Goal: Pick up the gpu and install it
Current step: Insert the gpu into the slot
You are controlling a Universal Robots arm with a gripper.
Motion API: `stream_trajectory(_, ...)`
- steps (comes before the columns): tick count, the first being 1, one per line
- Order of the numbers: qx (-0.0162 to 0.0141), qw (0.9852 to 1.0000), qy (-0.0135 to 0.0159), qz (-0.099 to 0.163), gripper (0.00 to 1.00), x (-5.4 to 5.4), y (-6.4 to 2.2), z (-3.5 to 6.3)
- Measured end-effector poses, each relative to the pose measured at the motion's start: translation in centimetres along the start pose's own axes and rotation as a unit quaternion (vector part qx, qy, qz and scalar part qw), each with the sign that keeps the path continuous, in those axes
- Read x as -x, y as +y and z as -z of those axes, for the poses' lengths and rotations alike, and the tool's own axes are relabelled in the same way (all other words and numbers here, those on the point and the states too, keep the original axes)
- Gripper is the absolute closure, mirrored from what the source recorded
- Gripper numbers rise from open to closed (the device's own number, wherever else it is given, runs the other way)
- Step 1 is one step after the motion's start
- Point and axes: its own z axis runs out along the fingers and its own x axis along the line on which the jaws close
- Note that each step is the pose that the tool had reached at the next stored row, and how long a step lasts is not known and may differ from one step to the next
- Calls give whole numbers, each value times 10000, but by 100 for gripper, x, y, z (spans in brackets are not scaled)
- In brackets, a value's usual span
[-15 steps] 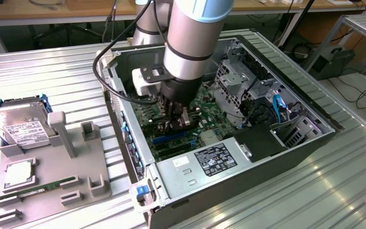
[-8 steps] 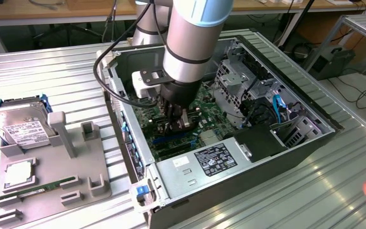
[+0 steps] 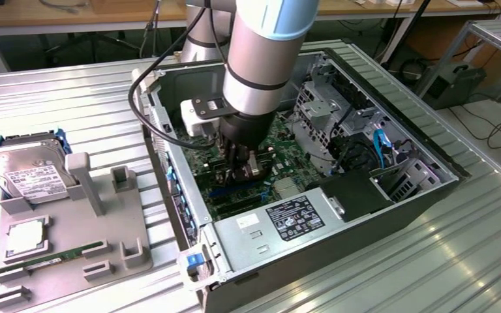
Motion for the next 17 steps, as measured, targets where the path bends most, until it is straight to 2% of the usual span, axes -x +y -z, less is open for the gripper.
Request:
stream_trajectory(14, 0, 10000, -1, 0, 74, -2, -1, -47)
stream_trajectory(15, -1, 10000, -1, 0, 73, -2, -1, -48)
stream_trajectory(17, 0, 10000, 0, 0, 60, -3, -1, -47)
